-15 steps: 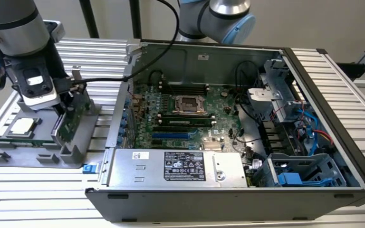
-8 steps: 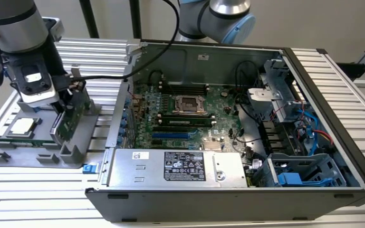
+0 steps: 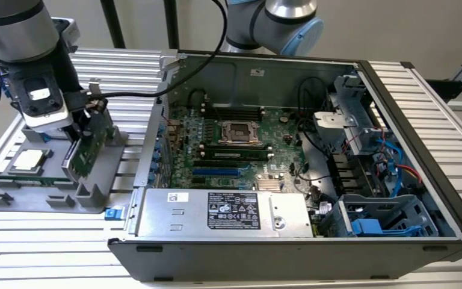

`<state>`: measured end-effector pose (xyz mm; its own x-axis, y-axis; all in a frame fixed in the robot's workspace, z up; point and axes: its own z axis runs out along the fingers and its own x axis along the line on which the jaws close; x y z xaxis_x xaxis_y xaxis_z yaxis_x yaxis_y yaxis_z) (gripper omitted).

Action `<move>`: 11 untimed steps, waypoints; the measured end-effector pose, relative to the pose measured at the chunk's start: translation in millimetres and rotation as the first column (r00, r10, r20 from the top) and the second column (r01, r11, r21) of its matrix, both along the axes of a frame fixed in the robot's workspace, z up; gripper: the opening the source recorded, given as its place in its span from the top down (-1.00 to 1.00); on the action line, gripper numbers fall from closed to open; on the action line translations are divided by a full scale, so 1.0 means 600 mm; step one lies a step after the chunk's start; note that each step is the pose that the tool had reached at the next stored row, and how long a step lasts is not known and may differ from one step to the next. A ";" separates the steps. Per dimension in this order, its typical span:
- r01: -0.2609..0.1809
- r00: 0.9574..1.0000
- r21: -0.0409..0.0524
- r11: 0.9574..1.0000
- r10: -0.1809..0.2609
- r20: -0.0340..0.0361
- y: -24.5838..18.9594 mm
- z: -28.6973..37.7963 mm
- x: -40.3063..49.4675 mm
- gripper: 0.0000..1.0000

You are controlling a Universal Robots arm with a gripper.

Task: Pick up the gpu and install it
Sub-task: 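Pick up the gpu and move the gpu toward the slot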

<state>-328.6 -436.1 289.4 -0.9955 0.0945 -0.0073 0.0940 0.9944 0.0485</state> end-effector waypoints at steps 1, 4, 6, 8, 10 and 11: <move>0.000 1.000 0.000 1.000 0.000 0.000 0.0000 0.001 0.000 1.00; 0.000 1.000 0.000 1.000 0.000 0.000 0.0000 0.005 0.000 1.00; 0.000 1.000 0.000 1.000 0.000 0.000 0.0000 0.008 0.000 1.00; 0.000 1.000 0.000 1.000 0.000 0.000 0.0000 0.010 0.000 1.00; 0.000 1.000 0.000 1.000 0.000 0.000 0.0000 0.013 0.000 1.00; 0.000 1.000 0.000 1.000 0.000 0.000 0.0000 0.014 0.000 1.00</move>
<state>-328.6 -436.1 297.7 -0.9955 0.0946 -0.0073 0.0941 0.9944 0.0485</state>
